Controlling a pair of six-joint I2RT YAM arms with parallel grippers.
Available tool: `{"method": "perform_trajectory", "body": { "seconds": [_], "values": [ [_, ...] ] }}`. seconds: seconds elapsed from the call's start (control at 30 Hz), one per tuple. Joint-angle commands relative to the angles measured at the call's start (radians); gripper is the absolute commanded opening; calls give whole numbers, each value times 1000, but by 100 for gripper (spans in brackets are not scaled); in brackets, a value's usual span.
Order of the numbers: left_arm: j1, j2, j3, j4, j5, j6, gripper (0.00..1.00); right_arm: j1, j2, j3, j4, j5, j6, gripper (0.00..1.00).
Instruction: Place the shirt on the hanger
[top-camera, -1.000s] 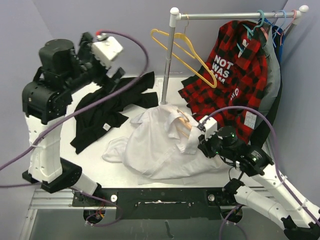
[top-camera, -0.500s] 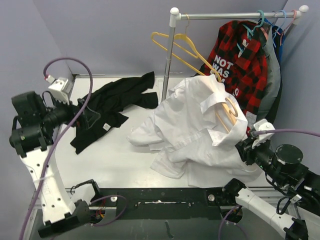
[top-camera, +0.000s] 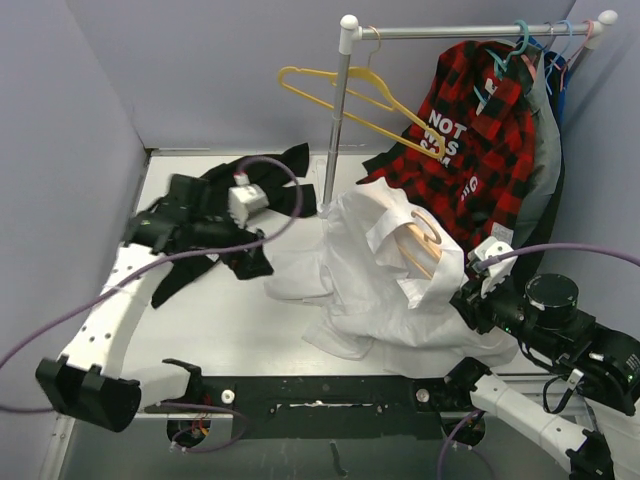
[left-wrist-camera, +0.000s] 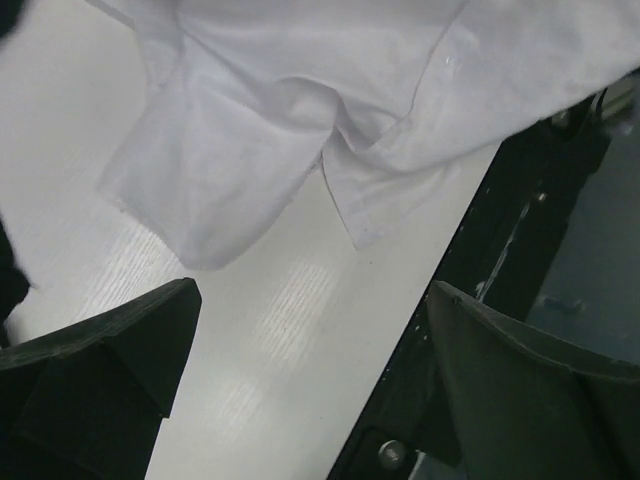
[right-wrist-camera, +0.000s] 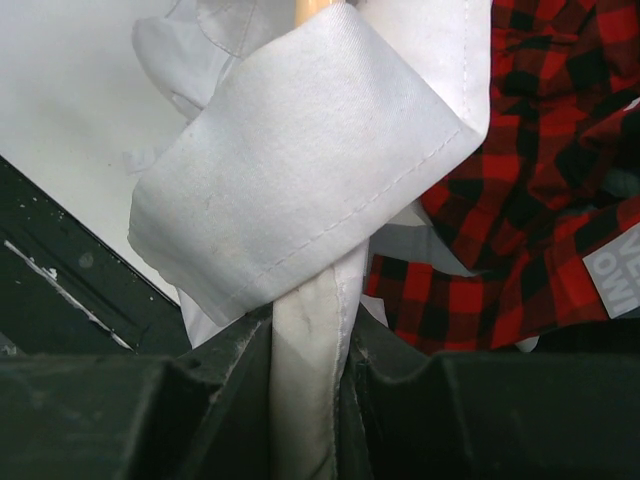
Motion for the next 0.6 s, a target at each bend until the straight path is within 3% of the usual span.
{"method": "perform_trajectory", "body": {
  "seconds": [0.0,0.07,0.2,0.37,0.57],
  "values": [
    [-242,48,-191,356,-252,85,98,-1,35,63,137,-44,7,0],
    [-295,58,-277,572,-263,55,98,-1,49,71,144,-20,12,0],
    [-359,203,-306,816,-262,34,98,-1,57,84,195,10,40,0],
    [-404,340,-353,1074,-217,19,98,1,54,98,239,76,53,0],
    [-435,425,-490,1264,-262,126,98,7,43,112,261,120,72,0]
  ]
}}
